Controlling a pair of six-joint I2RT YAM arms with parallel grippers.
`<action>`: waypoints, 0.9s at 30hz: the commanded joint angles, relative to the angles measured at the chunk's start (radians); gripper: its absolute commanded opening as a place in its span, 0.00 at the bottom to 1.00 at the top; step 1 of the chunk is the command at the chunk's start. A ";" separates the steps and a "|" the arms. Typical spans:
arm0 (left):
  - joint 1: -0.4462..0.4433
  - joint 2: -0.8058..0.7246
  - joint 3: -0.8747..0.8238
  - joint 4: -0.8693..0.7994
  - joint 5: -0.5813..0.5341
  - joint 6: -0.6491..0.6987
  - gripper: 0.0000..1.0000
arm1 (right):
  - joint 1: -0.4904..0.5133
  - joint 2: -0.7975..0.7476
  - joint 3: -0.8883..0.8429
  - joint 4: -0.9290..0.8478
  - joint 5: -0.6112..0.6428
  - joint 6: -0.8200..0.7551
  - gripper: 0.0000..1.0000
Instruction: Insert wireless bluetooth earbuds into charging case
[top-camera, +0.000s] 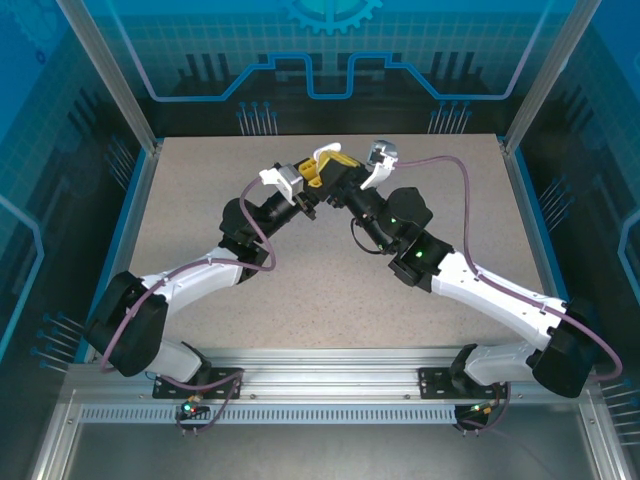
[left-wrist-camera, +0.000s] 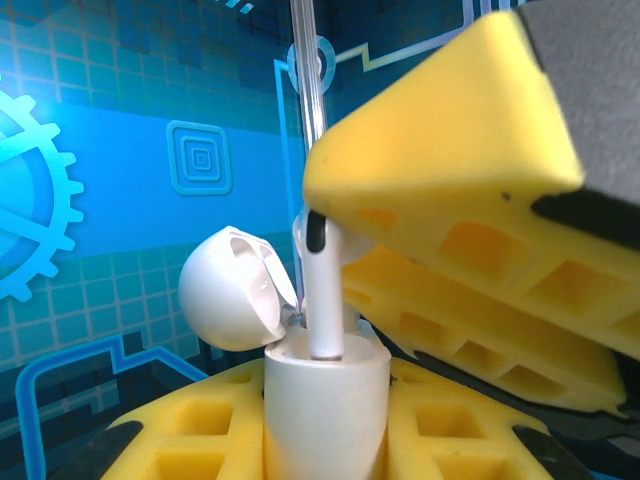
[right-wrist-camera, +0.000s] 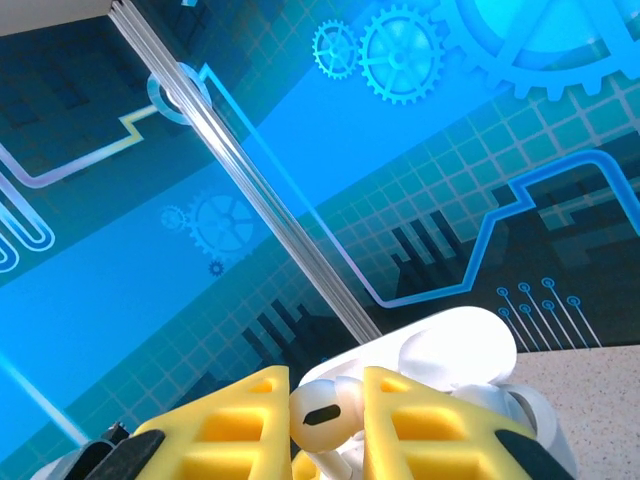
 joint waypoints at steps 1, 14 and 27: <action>-0.005 -0.016 0.028 0.023 -0.021 0.019 0.00 | -0.006 -0.002 -0.009 0.007 0.022 0.014 0.19; -0.005 -0.023 0.031 0.017 -0.025 0.021 0.00 | -0.015 0.009 -0.004 -0.053 0.003 0.051 0.19; -0.006 -0.029 0.030 0.000 -0.034 0.022 0.00 | -0.019 0.030 0.087 -0.259 0.001 0.055 0.18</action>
